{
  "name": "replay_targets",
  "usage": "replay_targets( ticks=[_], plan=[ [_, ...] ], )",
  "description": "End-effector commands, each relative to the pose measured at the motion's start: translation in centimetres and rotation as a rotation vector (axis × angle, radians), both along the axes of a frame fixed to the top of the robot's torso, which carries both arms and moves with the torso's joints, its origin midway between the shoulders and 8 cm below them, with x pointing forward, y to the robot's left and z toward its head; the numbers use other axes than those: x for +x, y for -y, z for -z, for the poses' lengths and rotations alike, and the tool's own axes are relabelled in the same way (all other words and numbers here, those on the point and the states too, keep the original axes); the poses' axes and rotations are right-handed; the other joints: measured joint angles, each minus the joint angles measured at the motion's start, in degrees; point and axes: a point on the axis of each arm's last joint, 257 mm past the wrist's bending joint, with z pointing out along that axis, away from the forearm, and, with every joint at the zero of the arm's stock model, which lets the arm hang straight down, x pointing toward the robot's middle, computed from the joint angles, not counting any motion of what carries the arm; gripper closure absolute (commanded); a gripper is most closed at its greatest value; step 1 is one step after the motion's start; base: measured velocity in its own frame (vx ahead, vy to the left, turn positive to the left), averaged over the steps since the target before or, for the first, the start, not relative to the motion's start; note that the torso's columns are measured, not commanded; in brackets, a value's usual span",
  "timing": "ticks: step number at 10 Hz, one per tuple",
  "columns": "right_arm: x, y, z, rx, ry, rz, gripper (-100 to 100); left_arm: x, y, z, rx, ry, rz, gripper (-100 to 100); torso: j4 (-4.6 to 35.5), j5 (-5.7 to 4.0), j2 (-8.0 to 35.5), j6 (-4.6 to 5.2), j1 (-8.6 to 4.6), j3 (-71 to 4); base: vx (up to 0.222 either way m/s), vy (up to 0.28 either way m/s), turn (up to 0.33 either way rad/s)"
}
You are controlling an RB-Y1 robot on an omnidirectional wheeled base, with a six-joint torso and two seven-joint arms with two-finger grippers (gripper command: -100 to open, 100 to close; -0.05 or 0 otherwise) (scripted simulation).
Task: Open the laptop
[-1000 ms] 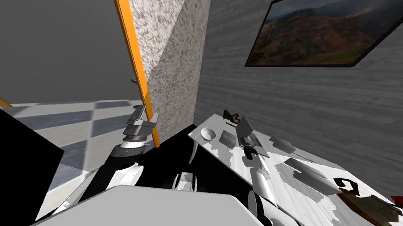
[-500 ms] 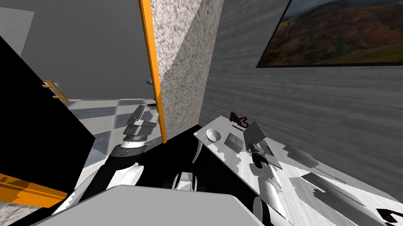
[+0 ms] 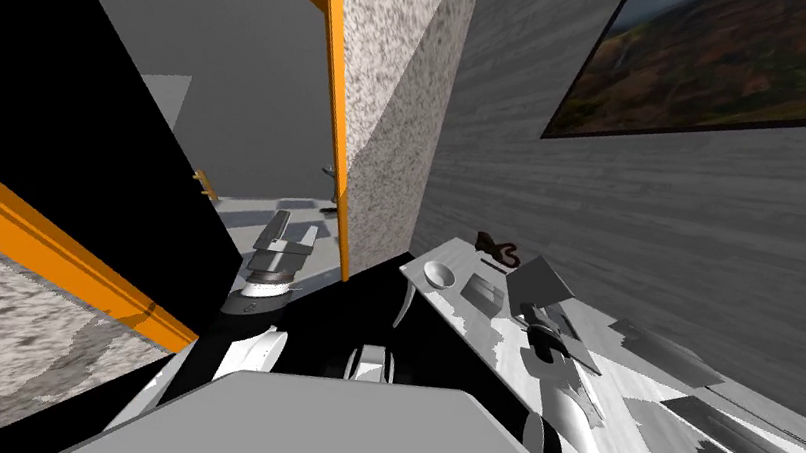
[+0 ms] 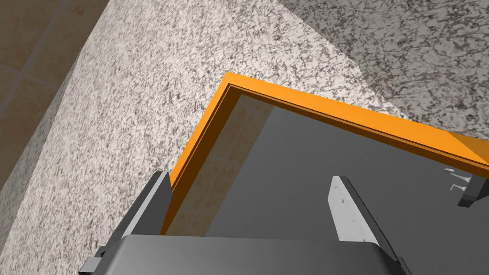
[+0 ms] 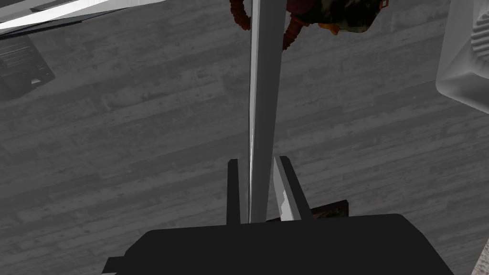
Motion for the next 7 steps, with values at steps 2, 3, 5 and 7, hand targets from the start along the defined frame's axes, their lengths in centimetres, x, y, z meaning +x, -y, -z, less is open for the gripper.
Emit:
replay_targets(
  ticks=[2, 3, 5, 7],
  plan=[
    [-6.6, 3.6, 2.3, 0.054, 0.011, 0.113, 100, 0.0, 0.0, 0.0, 0.0, 0.0, 0.0, 0, 0.11, 0.0, 0.08, -0.17, -0.23, 0.07, -0.051, 0.006, 0.265],
    [-6.6, 3.6, 2.3, 0.054, 0.011, 0.113, 100, 0.0, 0.0, 0.0, 0.0, 0.0, 0.0, 0, 0.13, 0.09, 0.13, 0.09, -0.06, 0.08, 0.003, -0.001, -0.024],
    [-11.6, 6.1, 2.6, 0.074, 0.039, 0.187, 100, 0.0, 0.0, 0.0, 0.0, 0.0, 0.0, 0, 0.15, -0.09, 0.3, -0.11, -0.25, 0.23, -0.061, 0.0, 0.358],
    [-15.6, 8.0, 2.5, 0.09, 0.076, 0.247, 100, 0.0, 0.0, 0.0, 0.0, 0.0, 0.0, 0, 0.14, -0.05, 0.2, 0.0, 0.04, 0.16, -0.047, -0.006, 0.239]
  ],
)
